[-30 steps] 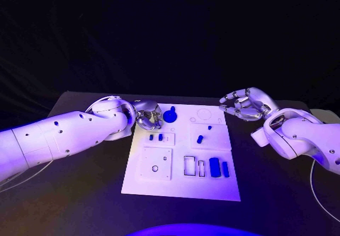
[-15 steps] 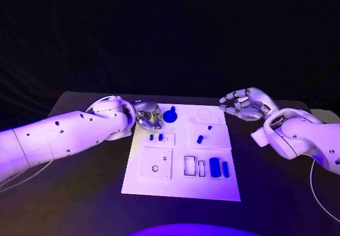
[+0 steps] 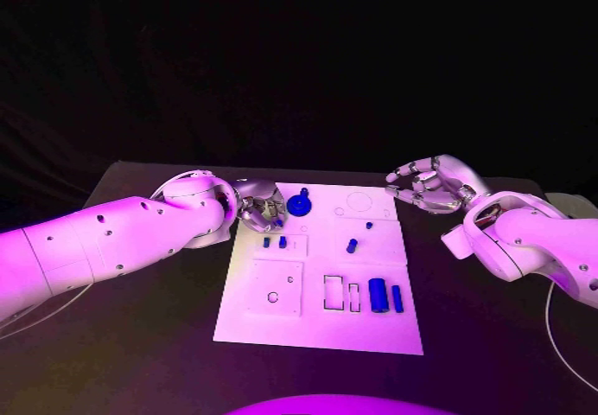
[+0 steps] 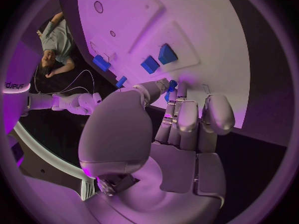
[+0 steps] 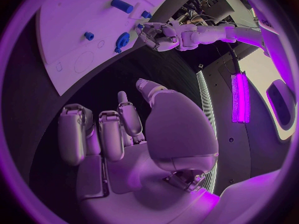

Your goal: Assemble the parts on the task board

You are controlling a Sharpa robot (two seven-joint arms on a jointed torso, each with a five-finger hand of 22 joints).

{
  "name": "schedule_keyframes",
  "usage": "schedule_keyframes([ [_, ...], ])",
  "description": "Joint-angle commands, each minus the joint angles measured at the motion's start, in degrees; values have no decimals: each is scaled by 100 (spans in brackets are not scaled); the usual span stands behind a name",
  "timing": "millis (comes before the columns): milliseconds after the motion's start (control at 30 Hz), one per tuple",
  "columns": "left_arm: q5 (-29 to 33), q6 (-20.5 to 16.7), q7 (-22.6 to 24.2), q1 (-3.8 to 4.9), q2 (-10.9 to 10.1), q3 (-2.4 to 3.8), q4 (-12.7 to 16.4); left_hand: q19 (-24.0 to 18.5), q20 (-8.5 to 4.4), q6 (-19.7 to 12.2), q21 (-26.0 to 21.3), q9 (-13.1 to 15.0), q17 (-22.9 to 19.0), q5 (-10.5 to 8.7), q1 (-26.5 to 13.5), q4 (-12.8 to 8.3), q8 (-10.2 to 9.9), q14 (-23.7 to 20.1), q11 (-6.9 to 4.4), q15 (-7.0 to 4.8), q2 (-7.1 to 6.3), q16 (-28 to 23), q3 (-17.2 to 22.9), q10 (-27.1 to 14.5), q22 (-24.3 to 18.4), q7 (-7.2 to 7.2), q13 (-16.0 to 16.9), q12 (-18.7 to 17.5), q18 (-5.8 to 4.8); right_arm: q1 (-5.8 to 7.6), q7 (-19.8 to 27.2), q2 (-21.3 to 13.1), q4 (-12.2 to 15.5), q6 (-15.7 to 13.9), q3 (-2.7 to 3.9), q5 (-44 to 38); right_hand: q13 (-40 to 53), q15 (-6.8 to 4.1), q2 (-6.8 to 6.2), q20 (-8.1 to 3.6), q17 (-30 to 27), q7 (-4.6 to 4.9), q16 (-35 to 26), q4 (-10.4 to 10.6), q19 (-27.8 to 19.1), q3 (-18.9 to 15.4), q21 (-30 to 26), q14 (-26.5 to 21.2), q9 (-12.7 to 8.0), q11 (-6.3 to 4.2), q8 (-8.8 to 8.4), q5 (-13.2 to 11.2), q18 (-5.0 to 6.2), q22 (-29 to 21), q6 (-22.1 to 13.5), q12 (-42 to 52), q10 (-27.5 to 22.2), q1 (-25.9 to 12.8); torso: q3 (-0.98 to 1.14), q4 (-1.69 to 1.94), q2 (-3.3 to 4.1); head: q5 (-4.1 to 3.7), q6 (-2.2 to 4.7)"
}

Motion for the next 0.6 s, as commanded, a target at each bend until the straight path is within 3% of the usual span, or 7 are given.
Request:
schedule_keyframes([
  [33, 28, 70, 9, -2, 3, 2, 6, -48, 5, -72, -46, -16, -28, -18, -58, 3, -64, -25, 37, 42, -25, -35, -47, -29, -21, 11, 9, -55, -4, -5, 46, 3, 2, 47, 0, -40, -7, -49, 4, -3, 283, -20, -19, 21, -29, 23, -19, 323, -8, -6, 16, 30, 72, 768, -5, 0, 0, -11, -1, -1, 3, 0, -1],
  [233, 49, 49, 7, -5, -7, 2, 2, -98, 20, -180, -106, -51, -111, -17, -61, 16, -177, -73, 70, 73, -48, -63, -65, -77, -105, 47, 15, -123, 15, -6, 43, 4, -7, 49, 0, -40, -17, -49, 3, -3, 273, -20, -24, 21, -33, 23, -27, 321, -9, -6, 17, 30, 74, 763, -7, -9, -8, -11, 0, -1, 1, 0, -1],
  [333, 75, 36, 2, -5, -13, 3, -7, -275, 56, -302, -315, -107, -479, -20, -46, 29, -315, -262, 147, 136, -58, -227, -99, -234, -394, 132, 2, -217, 73, -6, 38, 5, -16, 49, 0, -42, -36, -50, 2, -3, 260, -20, -29, 21, -46, 23, -46, 318, -10, -6, 17, 30, 79, 750, -8, -28, -23, -11, 1, 0, 1, -1, 0],
  [433, 92, 27, -2, -6, -25, 3, -14, -326, 77, -360, -378, -143, -588, -17, -26, 31, -385, -325, 178, 161, -57, -269, -127, -299, -477, 164, -2, -245, 90, -6, 18, 4, -28, 74, 0, -53, -149, -50, -9, -4, 210, -19, -51, 15, -75, 24, -93, 305, -15, -5, 14, 30, 91, 719, -25, -143, -121, -4, 2, -3, 3, -2, 5],
  [533, 112, 21, 0, -6, -55, 3, -17, -385, 91, -378, -450, -161, -712, -18, -20, 35, -416, -389, 191, 175, -64, -322, -155, -353, -577, 169, -6, -265, 110, -6, -55, 5, -61, 162, 0, -112, -1242, -64, -24, -17, -371, -23, -360, 19, -374, 80, -582, 132, -30, -16, 38, 23, 203, 402, -85, -1296, -957, 15, 0, -8, 2, -5, 6],
  [600, 139, -12, 16, -6, -85, 3, -10, -458, 98, -408, -540, -184, -854, -19, -22, 50, -456, -473, 174, 171, -73, -384, -217, -446, -694, 132, -12, -286, 136, -6, -116, 6, -94, 239, 0, -237, -2631, -83, -52, -48, -1335, -46, -961, 18, -863, 203, -1448, -165, -31, -26, 88, -36, 389, -163, -97, -2846, -1815, 66, -3, -11, 1, -3, 13],
])
